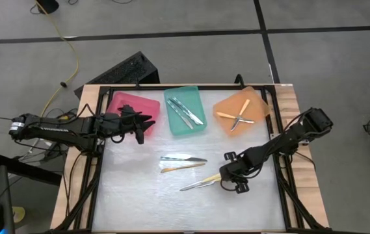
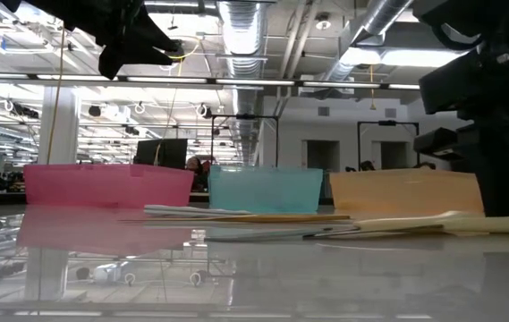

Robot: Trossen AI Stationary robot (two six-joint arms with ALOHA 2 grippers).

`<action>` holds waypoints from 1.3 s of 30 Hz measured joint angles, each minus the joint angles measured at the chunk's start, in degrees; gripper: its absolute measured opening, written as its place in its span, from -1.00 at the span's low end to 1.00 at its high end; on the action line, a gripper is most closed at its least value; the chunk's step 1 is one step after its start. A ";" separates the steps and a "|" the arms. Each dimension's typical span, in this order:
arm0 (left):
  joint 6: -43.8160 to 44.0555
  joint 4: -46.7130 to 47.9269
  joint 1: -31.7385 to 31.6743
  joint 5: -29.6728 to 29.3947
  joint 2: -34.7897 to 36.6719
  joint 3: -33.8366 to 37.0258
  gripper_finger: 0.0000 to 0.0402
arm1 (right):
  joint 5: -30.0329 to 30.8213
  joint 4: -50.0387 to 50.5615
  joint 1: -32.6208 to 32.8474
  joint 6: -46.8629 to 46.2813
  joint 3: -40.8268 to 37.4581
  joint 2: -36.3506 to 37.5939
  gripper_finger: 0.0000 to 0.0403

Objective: Sort silverware by color (type)
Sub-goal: Put the yellow knife into the orange bin

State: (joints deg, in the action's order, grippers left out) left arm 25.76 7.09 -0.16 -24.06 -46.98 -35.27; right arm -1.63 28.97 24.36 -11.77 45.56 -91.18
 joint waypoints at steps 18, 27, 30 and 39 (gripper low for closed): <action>-0.02 0.09 0.02 -0.75 0.00 0.00 -0.37 | 0.52 -1.00 0.21 -1.72 0.24 1.90 -0.68; -0.02 0.09 0.00 -0.80 0.00 0.00 -0.37 | 1.66 -1.42 0.07 -1.68 0.35 4.22 -0.68; -0.02 0.11 0.00 -0.80 0.00 0.00 -0.37 | 1.81 -1.36 -0.37 -1.69 0.35 4.20 -0.68; 0.02 0.11 0.02 -1.45 0.00 0.00 -0.37 | 1.84 -4.12 -4.60 -0.63 0.37 4.22 -0.68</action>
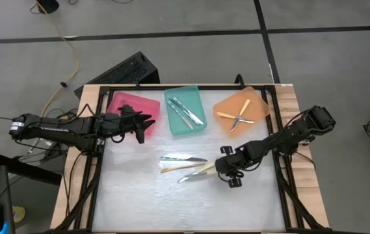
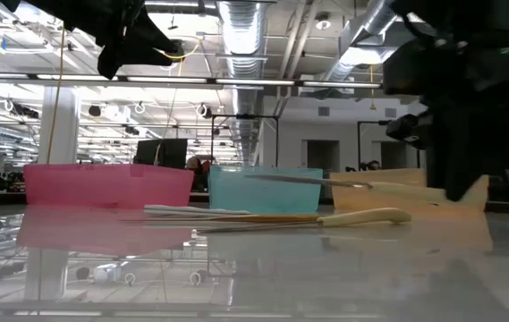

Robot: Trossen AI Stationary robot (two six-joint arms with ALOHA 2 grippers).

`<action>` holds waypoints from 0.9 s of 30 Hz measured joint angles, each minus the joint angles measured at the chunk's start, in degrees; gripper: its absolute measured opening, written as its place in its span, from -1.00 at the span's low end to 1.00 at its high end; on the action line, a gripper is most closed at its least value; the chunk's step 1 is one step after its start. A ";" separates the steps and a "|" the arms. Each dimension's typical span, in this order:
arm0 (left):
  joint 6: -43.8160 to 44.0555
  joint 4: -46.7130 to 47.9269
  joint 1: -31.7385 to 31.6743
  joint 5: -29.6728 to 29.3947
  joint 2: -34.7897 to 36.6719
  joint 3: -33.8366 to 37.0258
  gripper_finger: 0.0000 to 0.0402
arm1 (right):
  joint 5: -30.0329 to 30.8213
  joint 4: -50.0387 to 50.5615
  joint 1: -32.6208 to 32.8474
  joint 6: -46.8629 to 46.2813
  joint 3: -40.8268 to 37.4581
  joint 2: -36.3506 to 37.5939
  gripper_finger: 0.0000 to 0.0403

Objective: Sort silverware by color (type)
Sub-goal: Put the yellow knife into the orange bin

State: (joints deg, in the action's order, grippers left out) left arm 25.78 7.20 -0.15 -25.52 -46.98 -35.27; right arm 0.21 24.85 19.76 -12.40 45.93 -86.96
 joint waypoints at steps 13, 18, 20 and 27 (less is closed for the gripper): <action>0.02 -0.02 0.00 -0.42 0.00 0.00 -0.37 | -0.08 2.62 -7.73 12.62 6.33 0.09 -0.68; -0.03 -0.02 -0.02 -0.43 0.00 0.00 -0.37 | -0.19 5.56 -10.02 15.66 9.44 0.09 -0.68; -0.07 -0.02 -0.02 -0.42 0.00 0.00 -0.37 | -0.20 6.56 -10.89 16.08 10.72 0.09 -0.68; -0.20 0.00 -0.01 -0.42 0.00 0.00 -0.37 | -0.27 12.20 -13.67 19.83 16.48 0.12 -0.68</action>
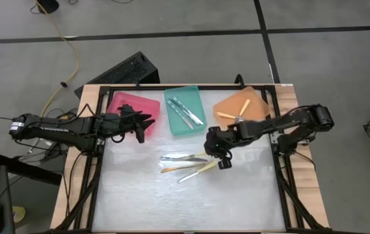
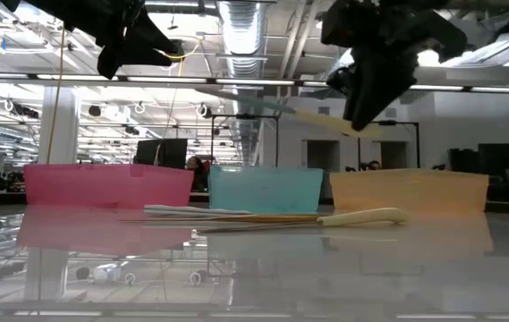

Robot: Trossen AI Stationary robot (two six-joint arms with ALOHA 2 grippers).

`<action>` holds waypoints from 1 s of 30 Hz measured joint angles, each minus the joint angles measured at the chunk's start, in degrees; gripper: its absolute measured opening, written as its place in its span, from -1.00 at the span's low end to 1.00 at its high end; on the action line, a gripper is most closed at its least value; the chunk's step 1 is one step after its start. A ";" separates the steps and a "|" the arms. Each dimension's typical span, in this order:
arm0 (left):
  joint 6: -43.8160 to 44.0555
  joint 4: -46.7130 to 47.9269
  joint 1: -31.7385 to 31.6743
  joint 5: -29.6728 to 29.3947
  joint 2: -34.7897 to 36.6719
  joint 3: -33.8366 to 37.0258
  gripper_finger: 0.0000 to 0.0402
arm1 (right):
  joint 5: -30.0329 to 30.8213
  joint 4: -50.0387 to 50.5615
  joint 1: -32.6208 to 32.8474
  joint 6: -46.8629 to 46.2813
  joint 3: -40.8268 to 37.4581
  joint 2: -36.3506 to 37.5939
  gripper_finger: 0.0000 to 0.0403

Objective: Sort silverware by color (type)
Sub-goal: Put the yellow knife into the orange bin

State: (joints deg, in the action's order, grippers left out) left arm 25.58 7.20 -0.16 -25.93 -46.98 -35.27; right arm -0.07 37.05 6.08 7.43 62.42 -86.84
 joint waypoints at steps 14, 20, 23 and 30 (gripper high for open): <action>-0.04 0.94 0.01 -0.15 0.02 -0.02 -0.37 | 0.05 10.83 -10.42 6.74 4.67 9.41 -0.68; -0.07 1.46 0.02 -0.37 0.02 -0.04 -0.37 | 0.86 14.12 -15.61 7.61 4.70 15.99 -0.68; -0.37 1.56 0.00 -0.39 0.02 -0.02 -0.37 | 3.10 18.85 -17.86 8.25 4.70 17.39 -0.68; -0.50 1.58 0.00 -1.52 0.02 -0.02 -0.37 | 9.07 27.54 -21.46 15.32 4.67 16.85 -0.68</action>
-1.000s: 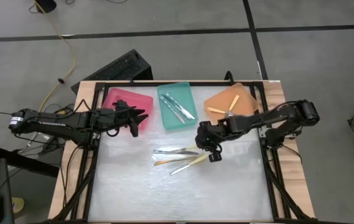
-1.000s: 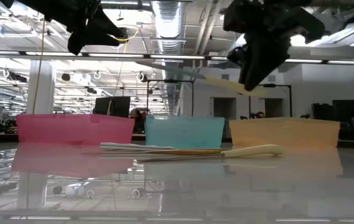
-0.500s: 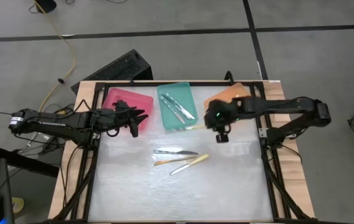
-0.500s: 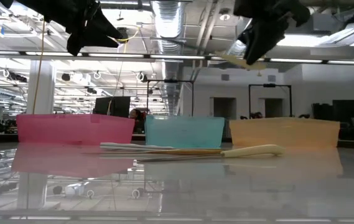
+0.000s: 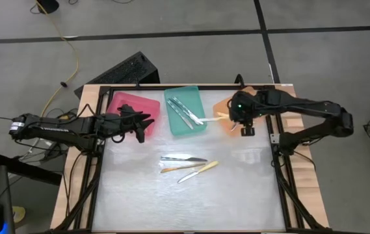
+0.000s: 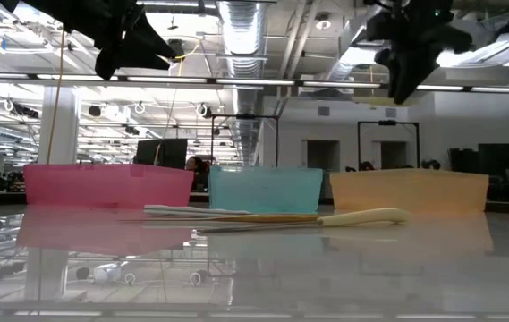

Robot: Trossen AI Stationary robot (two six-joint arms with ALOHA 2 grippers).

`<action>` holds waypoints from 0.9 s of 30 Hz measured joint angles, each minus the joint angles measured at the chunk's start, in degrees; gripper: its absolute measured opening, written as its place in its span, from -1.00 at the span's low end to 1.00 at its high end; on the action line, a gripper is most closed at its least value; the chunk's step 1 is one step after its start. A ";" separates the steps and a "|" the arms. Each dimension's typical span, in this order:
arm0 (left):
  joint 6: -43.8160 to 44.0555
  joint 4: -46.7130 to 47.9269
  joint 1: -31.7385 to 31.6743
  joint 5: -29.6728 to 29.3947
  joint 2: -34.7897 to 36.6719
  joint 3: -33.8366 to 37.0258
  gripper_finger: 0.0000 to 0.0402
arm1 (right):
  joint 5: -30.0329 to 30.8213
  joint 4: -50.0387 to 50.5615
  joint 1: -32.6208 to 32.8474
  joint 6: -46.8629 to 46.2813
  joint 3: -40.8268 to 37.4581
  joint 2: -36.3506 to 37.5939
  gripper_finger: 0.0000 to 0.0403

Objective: Sort silverware by color (type)
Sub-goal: Put the yellow knife into the orange bin

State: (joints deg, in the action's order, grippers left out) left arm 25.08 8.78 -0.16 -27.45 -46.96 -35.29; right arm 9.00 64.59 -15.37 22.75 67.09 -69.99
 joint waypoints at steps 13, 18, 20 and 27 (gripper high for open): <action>0.02 0.00 0.02 -0.42 0.00 -0.01 -0.37 | 8.99 2.62 -8.02 15.44 -2.16 -0.46 -0.68; 0.05 0.16 0.02 -1.95 0.00 0.00 -0.37 | 9.00 2.38 -11.41 21.02 -2.18 -0.44 -0.68; 0.07 0.55 0.00 -2.87 0.00 0.00 -0.37 | 9.02 2.91 -13.30 23.08 -2.18 -0.44 -0.68; 0.11 0.83 0.02 -3.38 0.00 0.00 -0.37 | 9.02 3.07 -21.29 23.82 -2.23 -0.44 -0.68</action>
State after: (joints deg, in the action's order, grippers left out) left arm 25.19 9.61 -0.14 -30.83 -46.96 -35.29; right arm 18.02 67.66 -36.66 46.57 64.86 -70.43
